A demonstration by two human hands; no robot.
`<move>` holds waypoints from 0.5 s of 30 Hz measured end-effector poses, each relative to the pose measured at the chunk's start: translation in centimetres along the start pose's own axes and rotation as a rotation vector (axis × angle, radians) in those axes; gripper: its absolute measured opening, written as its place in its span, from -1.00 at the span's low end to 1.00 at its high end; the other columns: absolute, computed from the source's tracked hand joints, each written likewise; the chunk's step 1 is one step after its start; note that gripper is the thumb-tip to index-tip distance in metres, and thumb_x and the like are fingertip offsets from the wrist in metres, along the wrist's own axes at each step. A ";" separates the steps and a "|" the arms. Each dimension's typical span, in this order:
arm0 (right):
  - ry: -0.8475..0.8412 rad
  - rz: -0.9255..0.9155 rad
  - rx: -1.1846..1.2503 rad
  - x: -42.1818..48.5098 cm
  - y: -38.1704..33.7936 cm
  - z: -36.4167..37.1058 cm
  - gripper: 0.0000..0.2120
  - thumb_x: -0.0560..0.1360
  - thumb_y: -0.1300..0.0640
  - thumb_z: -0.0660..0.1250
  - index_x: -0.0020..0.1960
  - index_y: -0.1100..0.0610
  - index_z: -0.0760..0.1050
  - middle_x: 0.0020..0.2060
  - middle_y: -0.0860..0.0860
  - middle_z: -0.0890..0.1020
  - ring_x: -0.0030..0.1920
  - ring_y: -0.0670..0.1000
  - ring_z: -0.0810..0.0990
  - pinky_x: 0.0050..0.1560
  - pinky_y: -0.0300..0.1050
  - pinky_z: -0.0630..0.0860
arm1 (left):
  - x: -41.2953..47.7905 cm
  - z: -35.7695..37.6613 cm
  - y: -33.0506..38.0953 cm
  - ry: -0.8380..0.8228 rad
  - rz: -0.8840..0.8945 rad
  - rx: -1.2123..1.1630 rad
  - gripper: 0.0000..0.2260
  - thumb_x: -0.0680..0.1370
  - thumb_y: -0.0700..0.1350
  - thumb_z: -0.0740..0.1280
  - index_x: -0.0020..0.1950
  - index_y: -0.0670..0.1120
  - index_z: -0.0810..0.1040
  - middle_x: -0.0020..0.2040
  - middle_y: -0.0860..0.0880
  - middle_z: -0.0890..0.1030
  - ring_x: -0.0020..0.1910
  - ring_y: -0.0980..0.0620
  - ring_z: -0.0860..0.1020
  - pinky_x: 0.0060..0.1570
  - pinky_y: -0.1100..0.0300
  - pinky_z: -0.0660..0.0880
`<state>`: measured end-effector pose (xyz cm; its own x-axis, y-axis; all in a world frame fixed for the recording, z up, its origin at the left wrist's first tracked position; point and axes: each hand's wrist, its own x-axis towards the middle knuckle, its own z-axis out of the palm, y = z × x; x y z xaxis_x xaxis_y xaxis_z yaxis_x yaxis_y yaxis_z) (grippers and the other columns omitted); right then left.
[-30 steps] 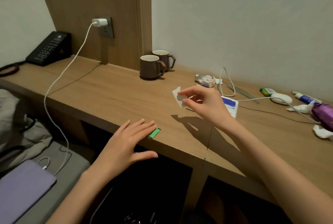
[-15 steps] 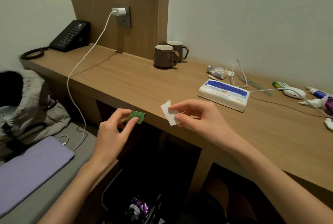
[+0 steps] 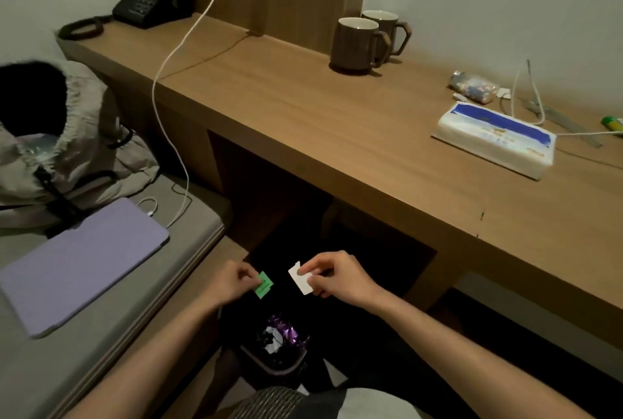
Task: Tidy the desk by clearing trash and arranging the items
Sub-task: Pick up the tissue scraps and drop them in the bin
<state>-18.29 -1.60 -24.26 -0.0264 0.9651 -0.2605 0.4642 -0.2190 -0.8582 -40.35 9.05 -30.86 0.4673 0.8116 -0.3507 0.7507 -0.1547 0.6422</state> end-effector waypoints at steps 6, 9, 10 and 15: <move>-0.029 0.248 -0.025 4.5 6.3 4.0 -0.79 0.53 0.32 0.25 0.12 0.21 0.58 -0.23 -0.09 0.55 -0.24 -0.08 0.60 -0.10 -0.16 0.59 | 3.5 4.6 -3.3 -0.116 -0.197 0.050 -0.93 0.50 -0.06 0.37 -0.17 0.06 0.52 -0.12 0.08 0.56 -0.09 0.12 0.54 -0.08 0.22 0.48; -0.057 0.324 -0.056 6.1 8.5 5.7 -0.74 0.55 0.33 0.19 0.17 0.23 0.56 -0.19 -0.12 0.55 -0.19 -0.08 0.58 0.02 -0.12 0.56 | 4.7 6.0 -4.1 -0.126 -0.260 0.041 -0.91 0.53 -0.14 0.30 -0.03 0.03 0.55 -0.01 0.04 0.56 -0.01 0.08 0.54 0.05 0.15 0.51; -0.076 0.344 -0.058 6.6 9.1 6.2 -0.72 0.56 0.34 0.18 0.21 0.24 0.54 -0.11 -0.05 0.60 -0.14 -0.05 0.59 0.08 -0.11 0.55 | 5.1 6.4 -4.4 -0.139 -0.276 0.026 -0.89 0.53 -0.15 0.28 -0.01 0.04 0.55 0.05 0.02 0.57 0.03 0.06 0.54 0.09 0.13 0.51; -0.232 0.396 -0.154 8.1 10.5 7.1 -0.58 0.57 0.32 0.18 0.40 0.13 0.39 0.34 0.11 0.48 0.32 0.06 0.47 0.28 -0.13 0.44 | 5.7 7.5 -4.8 -0.229 -0.333 -0.007 -0.62 0.57 -0.11 0.26 0.39 -0.08 0.39 0.34 -0.08 0.47 0.29 -0.01 0.45 0.22 0.23 0.34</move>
<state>-19.89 2.89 -38.48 -0.0095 0.7504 -0.6609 0.6040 -0.5224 -0.6019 -37.77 10.16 -41.02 0.2911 0.6700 -0.6829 0.8761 0.1001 0.4716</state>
